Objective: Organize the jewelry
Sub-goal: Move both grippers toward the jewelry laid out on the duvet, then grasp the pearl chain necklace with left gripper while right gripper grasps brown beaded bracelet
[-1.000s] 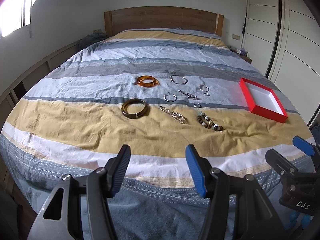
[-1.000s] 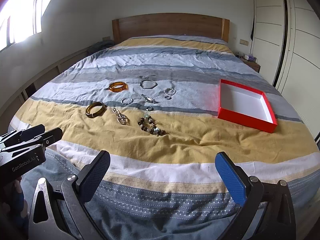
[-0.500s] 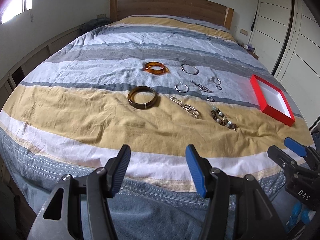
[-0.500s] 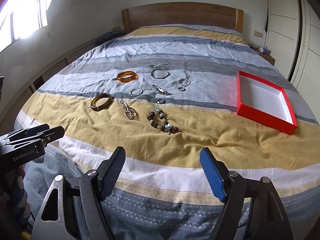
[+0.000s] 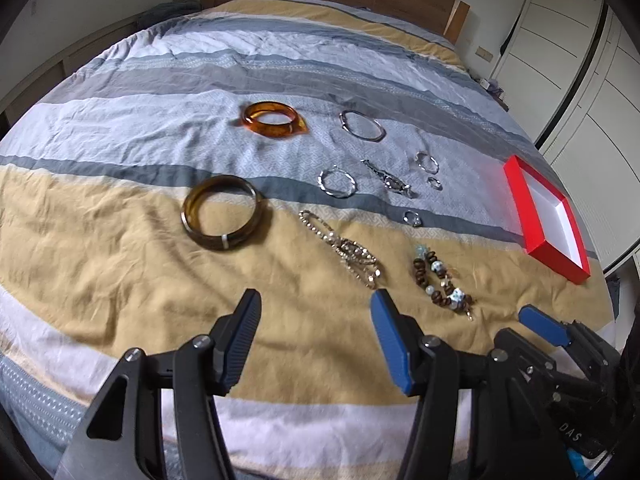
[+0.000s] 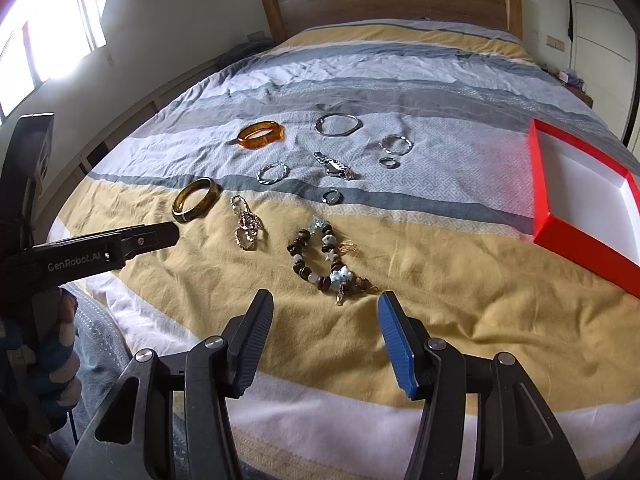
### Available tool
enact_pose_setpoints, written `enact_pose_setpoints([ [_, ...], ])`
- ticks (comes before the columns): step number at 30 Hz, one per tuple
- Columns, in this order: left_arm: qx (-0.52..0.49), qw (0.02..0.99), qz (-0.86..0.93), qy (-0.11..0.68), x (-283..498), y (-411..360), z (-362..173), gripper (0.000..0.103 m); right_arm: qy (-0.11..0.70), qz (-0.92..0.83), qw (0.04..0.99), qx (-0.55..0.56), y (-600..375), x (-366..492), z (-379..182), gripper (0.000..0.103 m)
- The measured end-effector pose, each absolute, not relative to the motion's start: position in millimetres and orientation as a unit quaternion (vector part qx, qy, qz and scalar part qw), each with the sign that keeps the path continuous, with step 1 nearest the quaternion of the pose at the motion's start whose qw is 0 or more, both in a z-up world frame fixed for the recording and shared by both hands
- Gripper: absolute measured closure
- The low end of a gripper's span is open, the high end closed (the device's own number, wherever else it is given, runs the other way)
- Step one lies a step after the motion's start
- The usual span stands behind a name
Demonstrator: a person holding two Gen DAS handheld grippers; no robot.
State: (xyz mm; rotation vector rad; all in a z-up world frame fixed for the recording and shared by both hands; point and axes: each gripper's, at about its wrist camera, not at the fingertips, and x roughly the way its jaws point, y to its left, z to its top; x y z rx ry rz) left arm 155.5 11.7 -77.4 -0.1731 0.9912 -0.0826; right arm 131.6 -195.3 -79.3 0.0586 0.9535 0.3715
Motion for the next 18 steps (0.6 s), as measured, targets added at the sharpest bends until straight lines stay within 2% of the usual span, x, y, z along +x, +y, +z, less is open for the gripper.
enact_pose_setpoints([
  [16, -0.094, 0.845, -0.009, 0.527, 233, -14, -138, 0.049, 0.485, 0.239, 0.841, 0.022, -173, 192, -141, 0.049],
  [18, -0.085, 0.848, -0.005, 0.523, 233, -18, -140, 0.050, 0.485, 0.239, 0.841, 0.021, -172, 193, -143, 0.054],
])
